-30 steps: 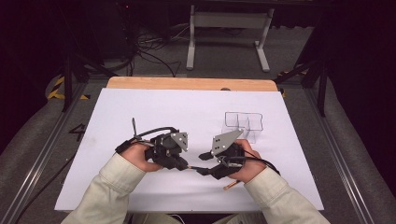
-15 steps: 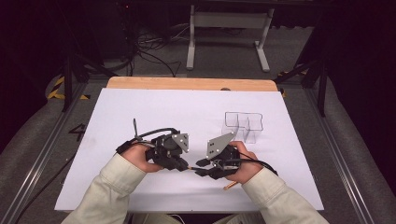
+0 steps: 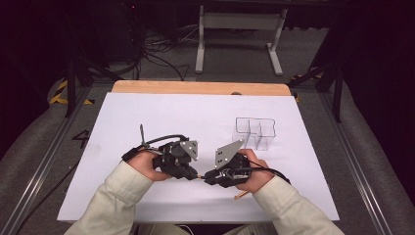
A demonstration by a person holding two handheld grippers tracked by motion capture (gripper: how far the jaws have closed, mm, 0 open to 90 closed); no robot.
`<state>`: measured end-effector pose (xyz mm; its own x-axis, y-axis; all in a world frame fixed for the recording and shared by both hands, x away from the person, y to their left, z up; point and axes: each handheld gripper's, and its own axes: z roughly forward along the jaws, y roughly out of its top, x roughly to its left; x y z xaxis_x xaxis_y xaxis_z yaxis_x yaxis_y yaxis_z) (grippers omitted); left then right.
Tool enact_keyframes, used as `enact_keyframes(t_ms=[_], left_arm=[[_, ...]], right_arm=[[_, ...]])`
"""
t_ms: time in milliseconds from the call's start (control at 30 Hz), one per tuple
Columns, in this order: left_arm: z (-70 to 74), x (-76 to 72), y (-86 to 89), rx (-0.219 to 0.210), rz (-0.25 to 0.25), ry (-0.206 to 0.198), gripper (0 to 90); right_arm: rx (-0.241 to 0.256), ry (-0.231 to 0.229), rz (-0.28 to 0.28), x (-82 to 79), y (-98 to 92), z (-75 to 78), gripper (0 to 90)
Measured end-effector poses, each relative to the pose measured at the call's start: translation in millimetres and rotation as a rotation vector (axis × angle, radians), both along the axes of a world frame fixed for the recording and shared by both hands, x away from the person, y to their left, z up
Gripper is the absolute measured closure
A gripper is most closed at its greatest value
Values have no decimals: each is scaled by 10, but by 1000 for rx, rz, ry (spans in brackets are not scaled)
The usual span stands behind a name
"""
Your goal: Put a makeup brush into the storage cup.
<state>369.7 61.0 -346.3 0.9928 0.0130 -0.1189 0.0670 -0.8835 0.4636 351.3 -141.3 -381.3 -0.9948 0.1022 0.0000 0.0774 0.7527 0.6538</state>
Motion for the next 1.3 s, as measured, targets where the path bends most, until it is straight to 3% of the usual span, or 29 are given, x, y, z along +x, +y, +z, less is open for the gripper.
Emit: enact_keyframes(t_ms=[500,633,700,833,933,1067,1300], left_arm=[[-20,0,-12,6,-12,1,832],[-19,24,3,-13,-9,13,824],[0,58,45,-60,-10,49,763],[74,50,138,-138,14,29,560],[112,37,214,-199,45,25,516],[128,56,283,-241,69,17,452],[120,56,483,-329,131,15,445]], right_arm=[[-26,-11,33,-8,15,-20,829],[-26,-17,30,-7,9,-18,833],[-16,-18,27,-10,0,-2,834],[-6,-21,5,-3,-50,23,834],[15,-29,-6,2,-93,54,834],[51,-44,-28,-4,-168,122,834],[76,-54,-74,10,-278,176,834]])
